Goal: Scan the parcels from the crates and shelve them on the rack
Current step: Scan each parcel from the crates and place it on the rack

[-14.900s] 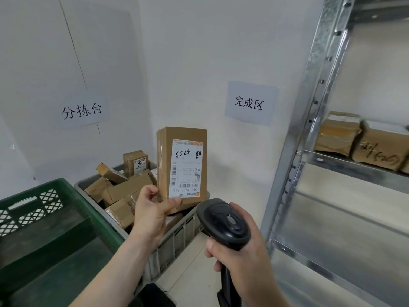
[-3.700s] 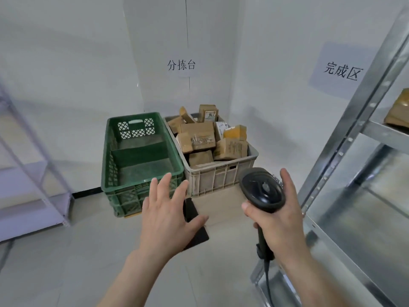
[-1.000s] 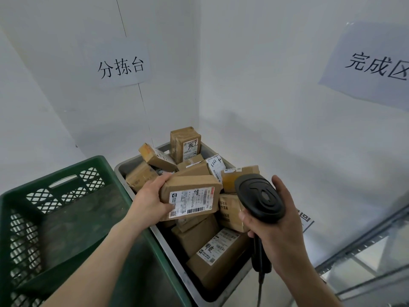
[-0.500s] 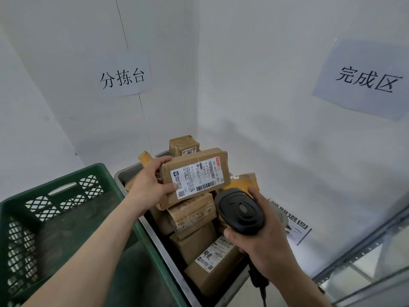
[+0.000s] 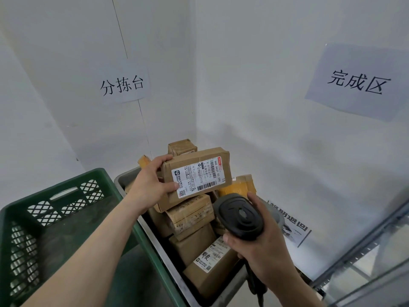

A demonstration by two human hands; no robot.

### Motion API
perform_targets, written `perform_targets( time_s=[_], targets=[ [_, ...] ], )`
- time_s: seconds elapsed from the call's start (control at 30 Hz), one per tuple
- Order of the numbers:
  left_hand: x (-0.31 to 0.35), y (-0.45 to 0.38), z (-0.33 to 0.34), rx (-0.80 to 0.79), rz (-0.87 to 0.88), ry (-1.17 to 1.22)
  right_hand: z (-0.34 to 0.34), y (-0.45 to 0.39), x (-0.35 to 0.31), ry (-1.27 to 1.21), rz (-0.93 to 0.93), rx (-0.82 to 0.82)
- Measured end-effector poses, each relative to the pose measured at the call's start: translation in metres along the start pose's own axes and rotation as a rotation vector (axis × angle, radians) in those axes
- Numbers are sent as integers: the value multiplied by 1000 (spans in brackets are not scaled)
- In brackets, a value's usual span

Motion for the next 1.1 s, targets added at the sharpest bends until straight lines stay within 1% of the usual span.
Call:
perform_targets(
  time_s=[0.1,0.27,0.37,0.47,0.57,0.67,0.77,0.87,0.97,1.1],
  targets=[
    [-3,5,5,8,-35,64,-8,3,-3,-31,-32,11],
    [-1,26,26,12,-142,354,-25,11,-16,-91,-102,67],
    [17,46,45,3,-184,499,-42,20,-27,-81,-177,127],
    [33,67,66,-25,-232,653,-55,31,-37,-62,-208,176],
    [53,86,91,-122,-257,756,-67,47,-44,-41,-237,245],
    [79,106,113,-241,-220,776,-80,71,-55,-15,-276,328],
    [101,128,138,-384,-173,773,-93,100,-59,-3,-275,433],
    [123,152,164,-537,-82,766,-108,139,-63,-14,-279,580],
    [142,180,189,-627,18,717,-125,185,-62,-31,-296,736],
    [175,228,228,-803,106,660,-154,254,-75,-15,-350,930]
  ],
)
Point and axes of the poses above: each hand's wrist, its own y-axis away from the middle knuckle, its own z-axis out of the palm, x = y × z, the point moved 10 cm from there along -y, towards the middle knuckle, and after that the axes turned 14 degrees about -y, right-handed, at the moved point
